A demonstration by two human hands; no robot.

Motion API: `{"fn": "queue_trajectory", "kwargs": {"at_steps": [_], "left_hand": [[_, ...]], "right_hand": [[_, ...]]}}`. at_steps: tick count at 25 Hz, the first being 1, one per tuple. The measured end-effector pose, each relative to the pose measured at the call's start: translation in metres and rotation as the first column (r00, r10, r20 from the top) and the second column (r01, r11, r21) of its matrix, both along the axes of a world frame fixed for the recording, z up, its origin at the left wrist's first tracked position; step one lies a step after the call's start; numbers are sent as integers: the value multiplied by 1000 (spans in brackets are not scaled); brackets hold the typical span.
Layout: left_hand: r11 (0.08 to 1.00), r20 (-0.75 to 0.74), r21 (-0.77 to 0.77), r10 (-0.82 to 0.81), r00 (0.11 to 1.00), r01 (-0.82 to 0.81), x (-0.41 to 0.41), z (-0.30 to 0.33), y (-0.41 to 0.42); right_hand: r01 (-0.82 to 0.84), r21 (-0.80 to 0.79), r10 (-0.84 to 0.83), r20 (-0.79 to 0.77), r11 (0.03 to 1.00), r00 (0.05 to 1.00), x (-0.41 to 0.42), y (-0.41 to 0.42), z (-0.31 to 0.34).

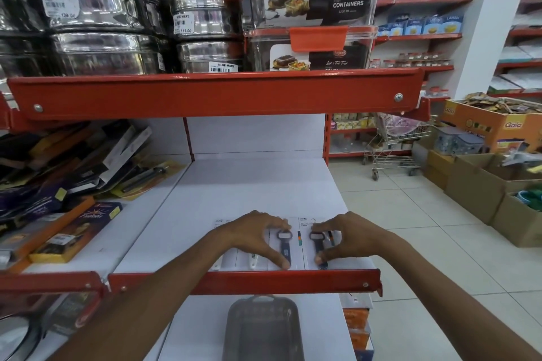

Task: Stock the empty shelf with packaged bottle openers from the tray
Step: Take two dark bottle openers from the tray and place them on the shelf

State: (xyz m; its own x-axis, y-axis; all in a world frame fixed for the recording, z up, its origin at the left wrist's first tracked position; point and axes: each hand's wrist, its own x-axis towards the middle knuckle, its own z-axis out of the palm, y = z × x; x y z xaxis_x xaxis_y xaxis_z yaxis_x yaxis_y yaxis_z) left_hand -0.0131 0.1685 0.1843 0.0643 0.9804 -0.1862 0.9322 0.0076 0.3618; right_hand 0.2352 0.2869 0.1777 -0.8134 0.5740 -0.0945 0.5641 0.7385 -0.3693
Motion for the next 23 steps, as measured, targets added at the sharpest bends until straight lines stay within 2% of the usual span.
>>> {"fn": "queue_trajectory", "kwargs": {"at_steps": [11,14,16,19,23], "left_hand": [[1000,-20,-15,-13,1000,13,2,-2,-4],[999,35,5,31,999,-32,-17,4,-13],[998,-2,13,58,998,-58,-36,9,-21],[996,-47,-43,74,996,-76,-50,3,-33],[998,-14,-25,65,998,-65,-47,-7,-38]], "right_hand": [[3,-9,-3,38,1000,999,-3,-3,1],[31,-26,-32,-30,999,999,-11,-12,0],[21,-9,-22,-84,1000,996,-24,-24,-1],[-43,42,44,-24,998,999,-45,-40,-2],[-67,-9,67,5,998,998,-54,-45,0]]}}
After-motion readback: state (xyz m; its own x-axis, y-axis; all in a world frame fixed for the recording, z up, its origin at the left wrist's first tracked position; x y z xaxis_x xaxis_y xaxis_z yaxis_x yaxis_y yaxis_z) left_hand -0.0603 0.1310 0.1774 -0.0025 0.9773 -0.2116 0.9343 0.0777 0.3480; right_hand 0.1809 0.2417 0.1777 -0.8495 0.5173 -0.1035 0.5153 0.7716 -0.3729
